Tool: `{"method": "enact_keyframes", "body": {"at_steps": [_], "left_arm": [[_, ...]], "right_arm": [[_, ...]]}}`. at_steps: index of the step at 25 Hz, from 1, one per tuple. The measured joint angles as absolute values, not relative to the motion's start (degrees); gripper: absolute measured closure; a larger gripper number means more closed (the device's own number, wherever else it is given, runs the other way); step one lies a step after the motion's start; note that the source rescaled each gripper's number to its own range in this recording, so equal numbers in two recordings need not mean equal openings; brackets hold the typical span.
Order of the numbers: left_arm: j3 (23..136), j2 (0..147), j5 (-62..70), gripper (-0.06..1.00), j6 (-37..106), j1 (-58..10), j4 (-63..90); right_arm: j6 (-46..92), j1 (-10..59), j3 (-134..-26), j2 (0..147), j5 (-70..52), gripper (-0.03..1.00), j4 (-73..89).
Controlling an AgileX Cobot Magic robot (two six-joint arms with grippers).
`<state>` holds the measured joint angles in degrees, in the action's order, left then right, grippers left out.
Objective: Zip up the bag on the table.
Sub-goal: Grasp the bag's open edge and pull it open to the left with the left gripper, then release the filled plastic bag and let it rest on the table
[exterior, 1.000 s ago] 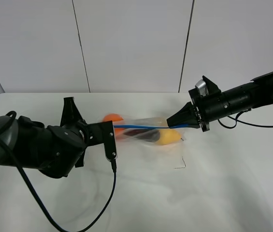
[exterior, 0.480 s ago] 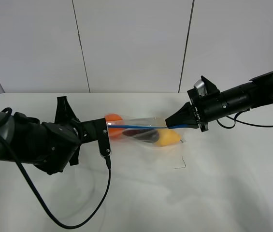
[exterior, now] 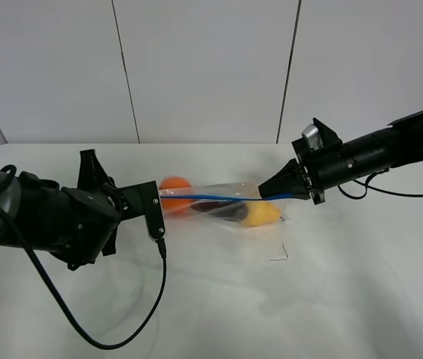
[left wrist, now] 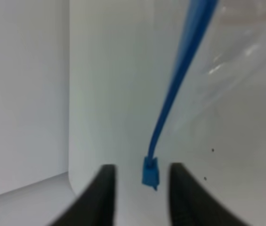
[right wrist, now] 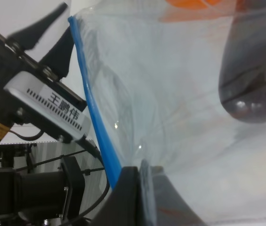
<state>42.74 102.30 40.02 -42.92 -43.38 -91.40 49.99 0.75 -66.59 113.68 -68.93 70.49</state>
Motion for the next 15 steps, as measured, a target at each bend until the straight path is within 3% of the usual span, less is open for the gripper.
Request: {"method": "enact_keyframes", "body": {"at_steps": [3,5,15], "left_arm": [[42.74,102.30,40.02,0.33,-43.03,-43.34,-91.35],[42.74,102.30,40.15,0.26,-43.07,-43.34,-91.33],[42.74,102.30,42.74,0.21,-43.57,-43.34,-91.33]], "right_arm": [[49.99,0.75,-66.59,113.68,-68.93,0.97,70.49],[49.99,0.75,-66.59,113.68,-68.93,0.97,70.49],[49.99,0.75,-66.59,113.68,-68.93,0.97,70.49]]}}
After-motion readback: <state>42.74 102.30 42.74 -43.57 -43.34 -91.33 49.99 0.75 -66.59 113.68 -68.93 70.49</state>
